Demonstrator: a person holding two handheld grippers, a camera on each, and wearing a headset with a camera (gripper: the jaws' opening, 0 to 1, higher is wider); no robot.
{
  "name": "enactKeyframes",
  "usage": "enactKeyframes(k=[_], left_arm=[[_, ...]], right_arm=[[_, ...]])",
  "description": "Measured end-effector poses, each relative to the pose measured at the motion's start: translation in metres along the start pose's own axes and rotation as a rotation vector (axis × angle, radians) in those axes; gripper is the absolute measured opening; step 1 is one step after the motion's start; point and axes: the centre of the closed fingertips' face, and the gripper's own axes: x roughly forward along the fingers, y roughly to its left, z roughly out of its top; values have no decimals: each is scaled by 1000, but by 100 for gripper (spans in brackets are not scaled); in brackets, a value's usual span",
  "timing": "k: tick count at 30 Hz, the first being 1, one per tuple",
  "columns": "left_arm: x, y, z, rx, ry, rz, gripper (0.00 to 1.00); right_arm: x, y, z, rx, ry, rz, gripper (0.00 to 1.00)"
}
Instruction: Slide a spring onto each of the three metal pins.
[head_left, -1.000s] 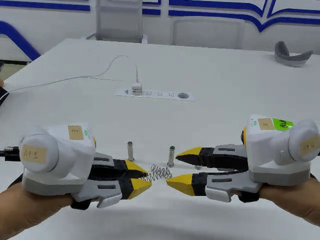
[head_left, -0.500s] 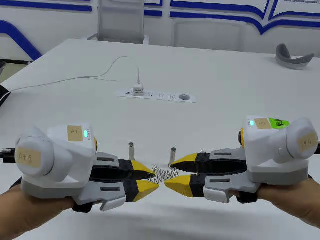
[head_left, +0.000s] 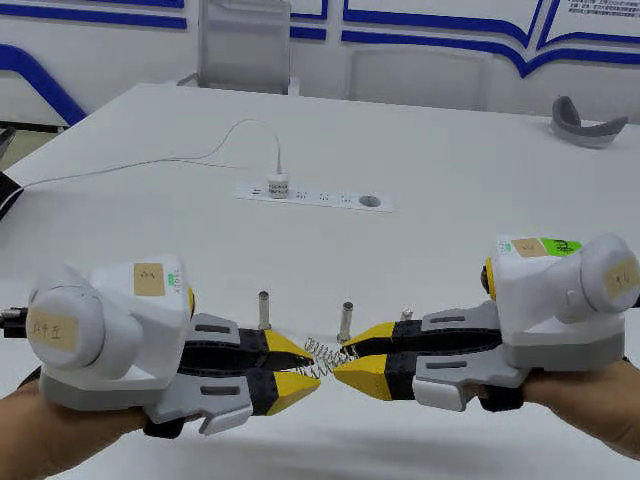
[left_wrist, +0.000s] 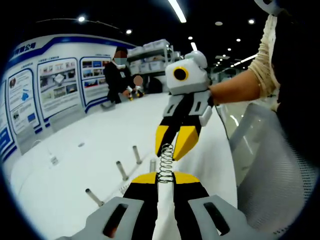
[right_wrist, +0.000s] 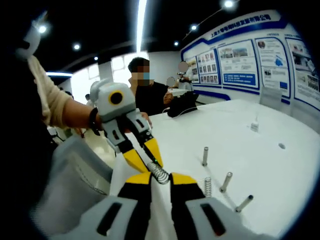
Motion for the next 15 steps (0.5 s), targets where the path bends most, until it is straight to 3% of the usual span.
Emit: enactKeyframes(k=[15], left_arm=[[-1,2,-4,-24,-7,27,9]], right_arm=[[11,11,21,-70,-16,18,13]])
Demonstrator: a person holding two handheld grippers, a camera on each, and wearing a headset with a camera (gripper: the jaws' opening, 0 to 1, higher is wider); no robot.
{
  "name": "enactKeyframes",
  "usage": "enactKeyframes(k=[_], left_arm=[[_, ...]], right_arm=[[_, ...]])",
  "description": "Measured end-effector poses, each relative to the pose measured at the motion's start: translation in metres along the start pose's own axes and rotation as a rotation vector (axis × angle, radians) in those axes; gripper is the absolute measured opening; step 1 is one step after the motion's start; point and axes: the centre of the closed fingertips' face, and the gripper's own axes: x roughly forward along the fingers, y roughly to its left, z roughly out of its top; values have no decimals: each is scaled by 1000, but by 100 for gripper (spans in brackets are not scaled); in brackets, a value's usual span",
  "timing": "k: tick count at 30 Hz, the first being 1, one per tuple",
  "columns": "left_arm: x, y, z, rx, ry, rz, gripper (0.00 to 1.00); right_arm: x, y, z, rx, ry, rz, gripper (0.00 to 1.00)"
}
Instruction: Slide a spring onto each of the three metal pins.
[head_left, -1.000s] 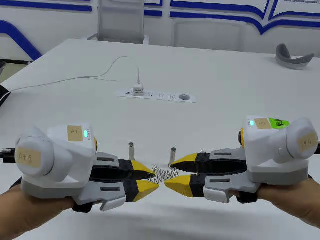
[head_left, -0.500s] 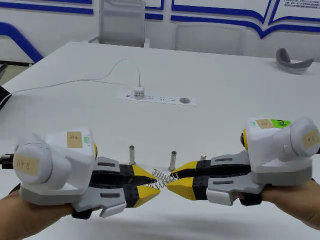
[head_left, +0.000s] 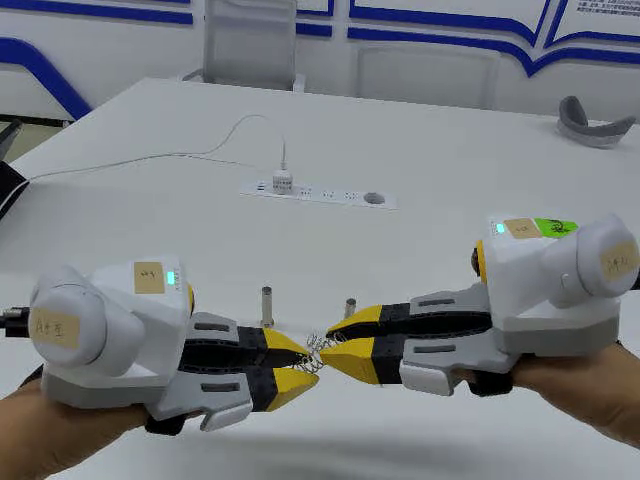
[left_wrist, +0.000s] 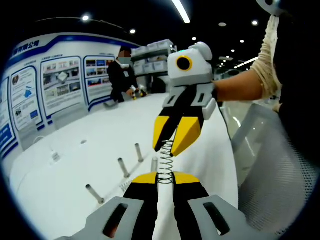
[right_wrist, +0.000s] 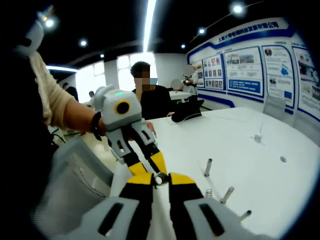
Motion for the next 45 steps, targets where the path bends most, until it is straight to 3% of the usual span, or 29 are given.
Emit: enactKeyframes(k=[15,27,45], left_arm=[[-4,10,-3,-45,-20,46,9],[-6,21,-10,-89,-44,103,11],[-21,41,-29,-152,-63,207,27]], right_arm=[[20,-3,13,-68,8,-6,12],[35,-11,14,-58,29,-12,11],[41,-36,23,-63,38,-34,11]])
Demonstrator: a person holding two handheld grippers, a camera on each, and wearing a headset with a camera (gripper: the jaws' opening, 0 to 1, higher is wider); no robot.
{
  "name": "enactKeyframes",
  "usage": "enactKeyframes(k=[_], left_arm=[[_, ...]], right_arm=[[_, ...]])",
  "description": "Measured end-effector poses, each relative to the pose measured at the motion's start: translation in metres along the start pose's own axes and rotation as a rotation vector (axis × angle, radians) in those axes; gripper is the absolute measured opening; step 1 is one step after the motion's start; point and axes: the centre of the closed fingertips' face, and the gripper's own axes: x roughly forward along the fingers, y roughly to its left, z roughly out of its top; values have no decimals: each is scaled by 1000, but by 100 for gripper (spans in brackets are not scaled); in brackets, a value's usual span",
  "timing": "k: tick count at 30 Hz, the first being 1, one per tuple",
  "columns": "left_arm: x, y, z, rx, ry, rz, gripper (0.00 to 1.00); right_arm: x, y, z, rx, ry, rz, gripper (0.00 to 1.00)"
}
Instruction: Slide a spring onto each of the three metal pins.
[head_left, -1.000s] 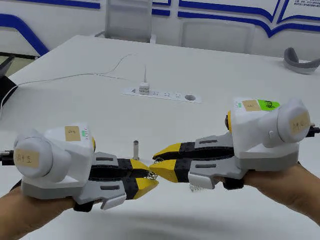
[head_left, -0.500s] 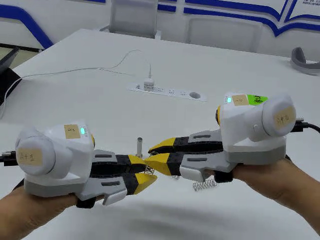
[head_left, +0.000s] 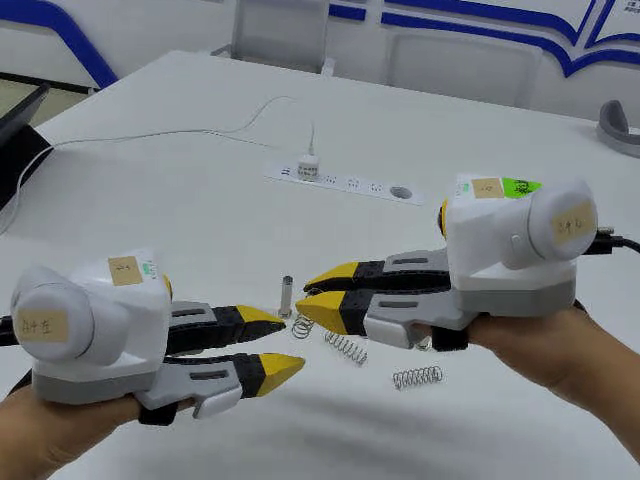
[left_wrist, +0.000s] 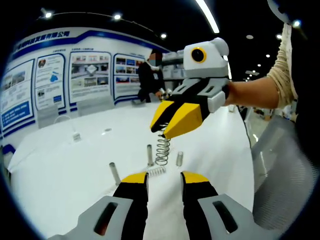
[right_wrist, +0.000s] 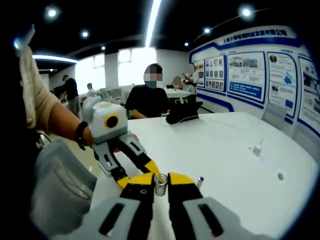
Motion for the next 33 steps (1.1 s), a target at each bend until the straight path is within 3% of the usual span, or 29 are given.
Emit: enactKeyframes(k=[18,26,33], left_arm=[[-5,11,-15,-20,11,78,48],[-5,10,-19,-27,18,80,52],[-5,9,-22,-36,16,75,54]], right_arm=[[20,-49,11,-12,10,-109,11],[35,-69,3,-1,41,-158,11],[51,-75,-5,-21,83,-159,11]])
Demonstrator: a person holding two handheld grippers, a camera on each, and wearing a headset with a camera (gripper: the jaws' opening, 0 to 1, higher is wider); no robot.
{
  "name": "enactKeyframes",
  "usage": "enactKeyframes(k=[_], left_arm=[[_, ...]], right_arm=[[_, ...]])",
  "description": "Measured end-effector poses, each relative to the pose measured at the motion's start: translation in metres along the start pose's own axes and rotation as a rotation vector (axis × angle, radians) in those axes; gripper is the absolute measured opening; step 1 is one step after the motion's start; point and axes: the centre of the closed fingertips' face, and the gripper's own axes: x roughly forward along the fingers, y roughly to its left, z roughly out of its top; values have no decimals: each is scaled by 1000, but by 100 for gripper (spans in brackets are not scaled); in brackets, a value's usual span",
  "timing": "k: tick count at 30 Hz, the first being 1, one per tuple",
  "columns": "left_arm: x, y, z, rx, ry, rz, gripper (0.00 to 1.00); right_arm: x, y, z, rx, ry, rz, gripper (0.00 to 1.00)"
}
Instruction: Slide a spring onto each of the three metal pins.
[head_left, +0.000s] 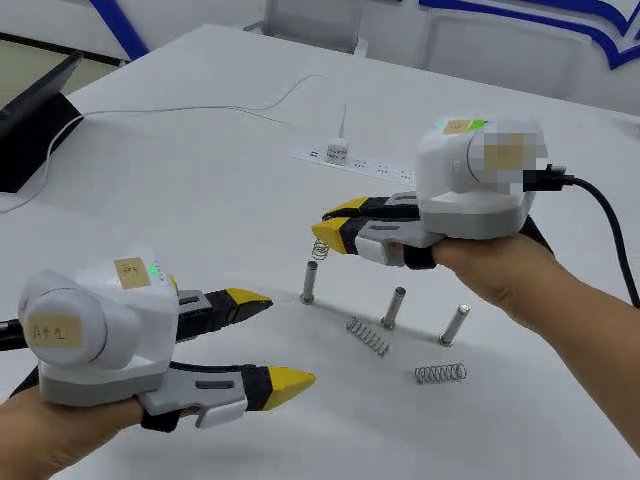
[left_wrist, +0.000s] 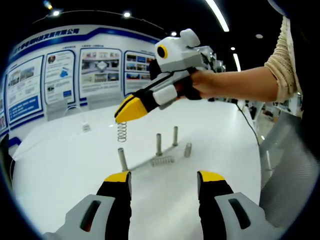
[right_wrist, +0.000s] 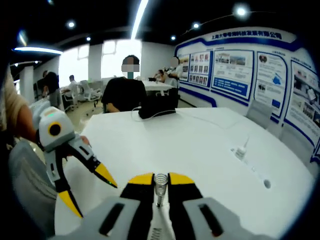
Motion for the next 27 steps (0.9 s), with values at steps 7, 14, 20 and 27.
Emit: enactKeyframes(k=[7,14,20,27], left_arm=[[1,1,-3,-3,0,0,56],[2,4,-4,-9,-3,1,56],[2,4,-5,-13,-4,1,56],[0,6,-3,-19,-9,7,56]], right_arm=[[9,-1,-9,2,29,4,11],[13,-3,-14,9,44,3,11],[19,-4,-21,11,58,5,11],[25,-3,-29,17,75,7,11]])
